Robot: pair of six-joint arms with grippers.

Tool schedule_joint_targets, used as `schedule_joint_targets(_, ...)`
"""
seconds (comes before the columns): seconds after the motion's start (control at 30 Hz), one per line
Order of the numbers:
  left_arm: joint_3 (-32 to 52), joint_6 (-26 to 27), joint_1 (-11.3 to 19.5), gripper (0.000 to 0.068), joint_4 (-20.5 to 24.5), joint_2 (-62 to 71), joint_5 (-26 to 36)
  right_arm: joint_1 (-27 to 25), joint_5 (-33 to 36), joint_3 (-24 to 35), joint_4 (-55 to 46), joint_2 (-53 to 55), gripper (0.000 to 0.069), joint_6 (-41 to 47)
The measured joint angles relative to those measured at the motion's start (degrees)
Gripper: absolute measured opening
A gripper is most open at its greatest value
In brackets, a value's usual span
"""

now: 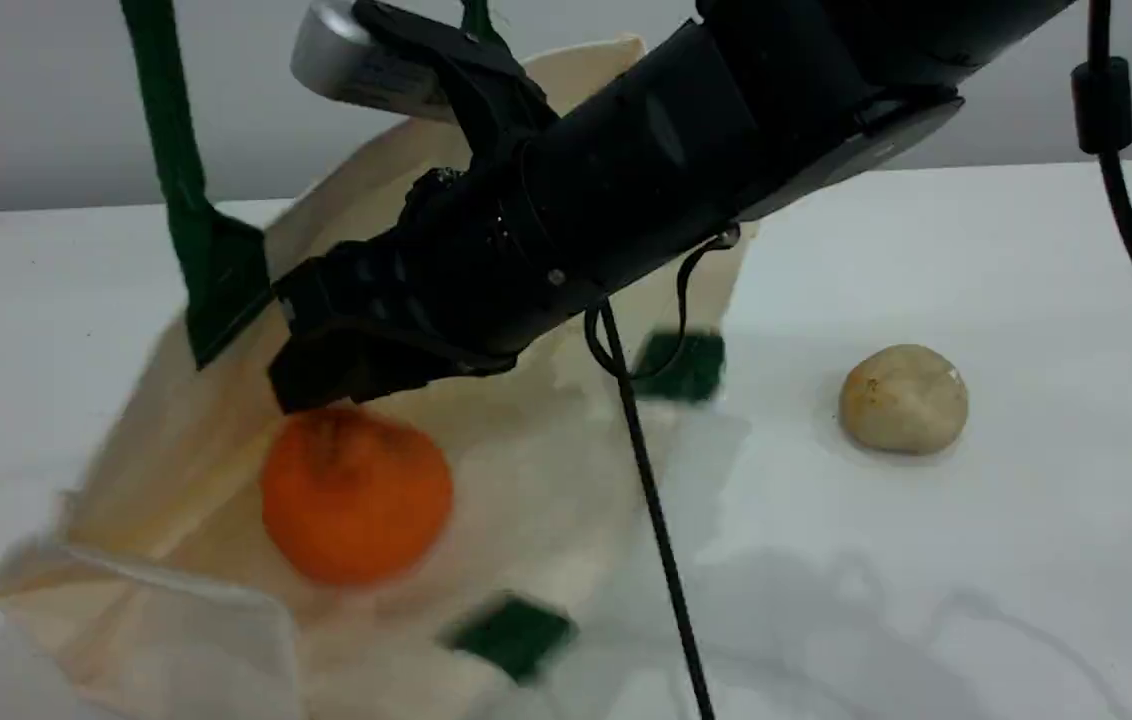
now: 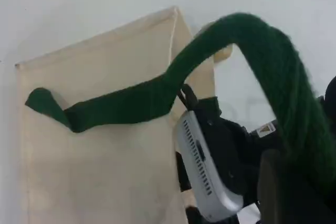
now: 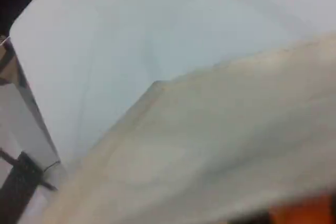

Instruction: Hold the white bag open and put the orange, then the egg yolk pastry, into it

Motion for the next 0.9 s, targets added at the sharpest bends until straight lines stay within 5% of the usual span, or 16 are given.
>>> schedule_joint_targets(0.2,0.0,0.0,0.0,0.0080,0.0,0.0,0.0,-0.5,-0.1,0.0,0.0,-0.1,0.0471,0.5)
schedule_joint_targets(0.6,0.0,0.0,0.0,0.0080,0.2,0.0,0.0,-6.0,5.8,0.0,-22.0,-3.3,0.0475,18.1)
schedule_joint_targets(0.9,0.0,0.0,0.0,0.0080,0.4,0.0,-0.1,-14.4,21.7,0.1,-35.5,-4.1,0.0441,29.2)
